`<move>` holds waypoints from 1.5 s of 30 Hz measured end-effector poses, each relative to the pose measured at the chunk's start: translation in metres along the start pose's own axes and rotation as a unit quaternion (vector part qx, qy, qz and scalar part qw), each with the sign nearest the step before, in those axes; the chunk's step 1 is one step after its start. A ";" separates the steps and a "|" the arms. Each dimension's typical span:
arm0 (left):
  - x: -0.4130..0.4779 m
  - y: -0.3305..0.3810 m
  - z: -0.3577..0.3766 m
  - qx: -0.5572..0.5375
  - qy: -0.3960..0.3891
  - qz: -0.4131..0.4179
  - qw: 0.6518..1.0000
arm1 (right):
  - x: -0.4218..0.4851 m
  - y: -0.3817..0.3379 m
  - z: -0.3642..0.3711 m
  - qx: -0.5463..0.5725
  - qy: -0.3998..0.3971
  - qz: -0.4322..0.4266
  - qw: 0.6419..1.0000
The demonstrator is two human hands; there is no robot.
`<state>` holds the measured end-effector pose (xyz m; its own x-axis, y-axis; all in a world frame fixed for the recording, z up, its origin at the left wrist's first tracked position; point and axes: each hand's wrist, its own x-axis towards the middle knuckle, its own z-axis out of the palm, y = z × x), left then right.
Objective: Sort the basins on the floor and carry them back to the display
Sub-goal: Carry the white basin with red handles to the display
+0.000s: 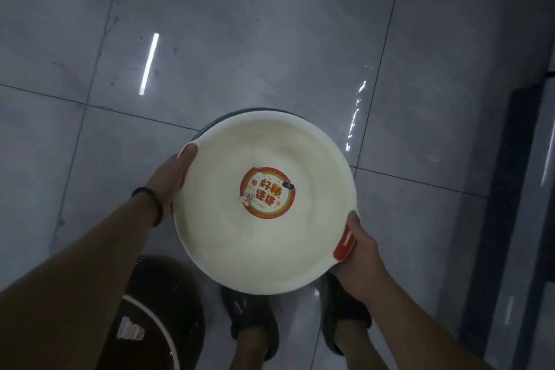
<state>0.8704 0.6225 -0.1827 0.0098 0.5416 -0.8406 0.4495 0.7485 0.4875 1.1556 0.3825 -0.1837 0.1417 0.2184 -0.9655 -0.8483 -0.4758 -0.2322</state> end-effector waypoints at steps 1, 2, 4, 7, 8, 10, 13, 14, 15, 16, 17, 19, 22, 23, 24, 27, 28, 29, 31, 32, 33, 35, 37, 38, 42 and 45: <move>-0.006 0.000 0.003 -0.009 0.015 -0.009 1.000 | -0.001 -0.005 0.002 0.011 -0.003 -0.003 1.000; -0.014 0.002 0.008 -0.014 0.027 -0.014 0.999 | -0.005 -0.012 0.005 0.013 0.000 -0.006 1.000; -0.040 0.012 0.017 -0.033 0.035 -0.015 0.999 | -0.022 -0.035 0.009 -0.014 0.019 -0.018 1.000; -0.093 0.044 0.023 -0.074 0.029 -0.023 0.997 | -0.068 -0.080 0.011 -0.065 0.029 -0.035 0.997; -0.114 0.056 0.022 -0.089 0.027 -0.024 0.995 | -0.090 -0.093 0.011 -0.081 0.027 -0.043 0.995; -0.160 0.089 0.018 -0.122 0.013 -0.010 0.992 | -0.142 -0.124 0.020 -0.101 0.033 -0.064 0.992; -0.233 0.152 0.011 -0.159 -0.018 0.006 0.987 | -0.231 -0.180 0.035 -0.116 0.042 -0.093 0.988; -0.260 0.180 0.006 -0.166 -0.028 0.012 0.986 | -0.267 -0.200 0.043 -0.119 0.043 -0.103 0.987; -0.286 0.209 0.002 -0.172 -0.035 0.024 0.984 | -0.302 -0.219 0.051 -0.120 0.046 -0.119 0.985; -0.313 0.238 -0.003 -0.173 -0.042 0.039 0.983 | -0.338 -0.238 0.057 -0.121 0.050 -0.139 0.982; -0.341 0.267 -0.008 -0.176 -0.050 0.056 0.982 | -0.376 -0.255 0.063 -0.121 0.049 -0.157 0.979; -0.394 0.326 -0.016 -0.190 -0.068 0.083 0.976 | -0.449 -0.290 0.072 -0.108 0.029 -0.188 0.976; -0.462 0.405 -0.019 -0.217 -0.107 0.114 0.964 | -0.535 -0.338 0.072 -0.078 0.027 -0.217 0.973; -0.479 0.428 -0.018 -0.216 -0.117 0.123 0.961 | -0.557 -0.353 0.071 -0.070 0.030 -0.229 0.970; -0.492 0.453 -0.015 -0.218 -0.128 0.135 0.958 | -0.575 -0.369 0.072 -0.062 0.034 -0.245 0.967; -0.518 0.528 -0.001 -0.225 -0.125 0.167 0.952 | -0.620 -0.426 0.082 -0.051 0.024 -0.276 0.959; -0.525 0.550 0.007 -0.230 -0.120 0.172 0.950 | -0.629 -0.449 0.083 -0.048 0.022 -0.285 0.957; -0.530 0.569 0.015 -0.236 -0.114 0.178 0.949 | -0.635 -0.473 0.085 -0.052 0.016 -0.295 0.954; -0.535 0.606 0.034 -0.260 -0.106 0.182 0.942 | -0.648 -0.522 0.091 -0.076 0.000 -0.307 0.949; -0.535 0.627 0.045 -0.270 -0.102 0.189 0.939 | -0.651 -0.549 0.095 -0.093 -0.008 -0.312 0.946; -0.535 0.647 0.055 -0.272 -0.101 0.199 0.936 | -0.653 -0.575 0.098 -0.109 -0.012 -0.320 0.941; -0.536 0.687 0.076 -0.271 -0.102 0.218 0.932 | -0.655 -0.626 0.110 -0.118 -0.025 -0.348 0.930; -0.533 0.727 0.092 -0.275 -0.097 0.225 0.930 | -0.656 -0.675 0.125 -0.114 -0.020 -0.363 0.925; -0.530 0.746 0.099 -0.274 -0.091 0.227 0.930 | -0.653 -0.698 0.132 -0.115 -0.015 -0.367 0.923; -0.499 0.823 0.119 -0.278 -0.077 0.225 0.930 | -0.634 -0.779 0.170 -0.116 -0.021 -0.367 0.923; -0.456 0.888 0.129 -0.277 -0.069 0.232 0.930 | -0.610 -0.845 0.210 -0.123 -0.022 -0.373 0.919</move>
<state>1.3802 0.9911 0.6033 0.2195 0.8295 -0.5136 -0.1602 0.5499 0.8197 1.6784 0.8305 0.6257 0.6115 0.5943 -0.5224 -0.3816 -0.3568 -0.8527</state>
